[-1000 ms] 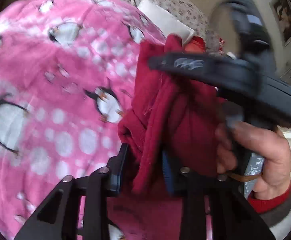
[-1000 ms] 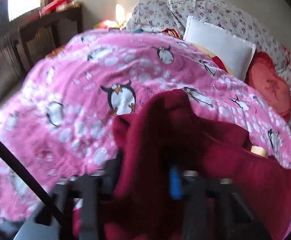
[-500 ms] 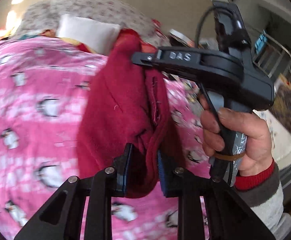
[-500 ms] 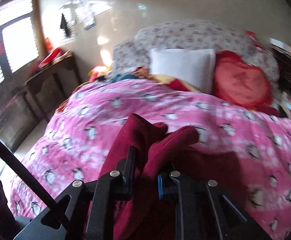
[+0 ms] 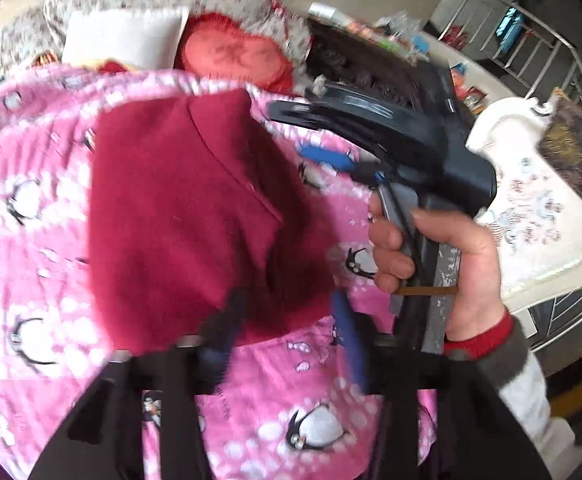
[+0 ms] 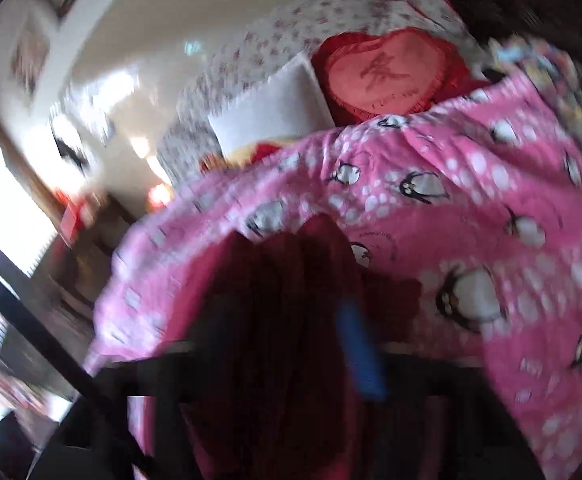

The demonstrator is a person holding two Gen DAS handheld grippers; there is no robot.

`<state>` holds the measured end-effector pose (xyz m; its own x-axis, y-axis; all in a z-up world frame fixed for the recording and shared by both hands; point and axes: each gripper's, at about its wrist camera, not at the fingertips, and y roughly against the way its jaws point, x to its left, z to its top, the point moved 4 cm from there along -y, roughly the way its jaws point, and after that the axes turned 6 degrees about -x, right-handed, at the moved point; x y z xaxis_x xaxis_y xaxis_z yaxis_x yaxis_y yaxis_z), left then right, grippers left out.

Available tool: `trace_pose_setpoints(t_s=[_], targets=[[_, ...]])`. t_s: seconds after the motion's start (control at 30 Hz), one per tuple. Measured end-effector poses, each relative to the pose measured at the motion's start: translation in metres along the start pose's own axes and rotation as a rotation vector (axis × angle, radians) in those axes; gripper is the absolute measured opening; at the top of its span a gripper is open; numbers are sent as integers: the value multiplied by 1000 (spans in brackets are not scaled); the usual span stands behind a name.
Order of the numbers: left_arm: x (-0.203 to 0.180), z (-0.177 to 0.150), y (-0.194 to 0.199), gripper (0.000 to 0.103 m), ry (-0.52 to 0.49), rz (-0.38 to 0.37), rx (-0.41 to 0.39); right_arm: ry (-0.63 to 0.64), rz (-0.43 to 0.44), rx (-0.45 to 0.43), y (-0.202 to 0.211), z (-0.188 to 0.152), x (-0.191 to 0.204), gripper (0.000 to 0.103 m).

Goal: Fold small clothes

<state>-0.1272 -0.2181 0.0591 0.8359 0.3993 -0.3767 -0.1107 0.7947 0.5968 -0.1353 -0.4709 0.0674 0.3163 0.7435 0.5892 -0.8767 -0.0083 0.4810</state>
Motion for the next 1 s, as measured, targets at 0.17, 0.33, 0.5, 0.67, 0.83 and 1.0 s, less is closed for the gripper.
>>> trace_pose_setpoints(t_s=[0.17, 0.33, 0.5, 0.67, 0.83, 1.0], targets=[[39, 3, 34, 75, -29, 191, -147, -26, 135, 4, 17, -11, 15, 86], [82, -11, 4, 75, 71, 281, -61, 35, 108, 69, -10, -26, 32, 87], [89, -17, -16, 75, 64, 292, -44, 50, 62, 101, -47, -39, 40, 70], [72, -10, 2, 75, 27, 267, -78, 175, 56, 25, -22, -22, 50, 21], [66, -4, 4, 78, 4, 282, -112, 259, -61, -37, -4, -7, 39, 18], [74, -16, -30, 78, 1, 324, -18, 320, -312, -28, -26, -15, 9, 2]])
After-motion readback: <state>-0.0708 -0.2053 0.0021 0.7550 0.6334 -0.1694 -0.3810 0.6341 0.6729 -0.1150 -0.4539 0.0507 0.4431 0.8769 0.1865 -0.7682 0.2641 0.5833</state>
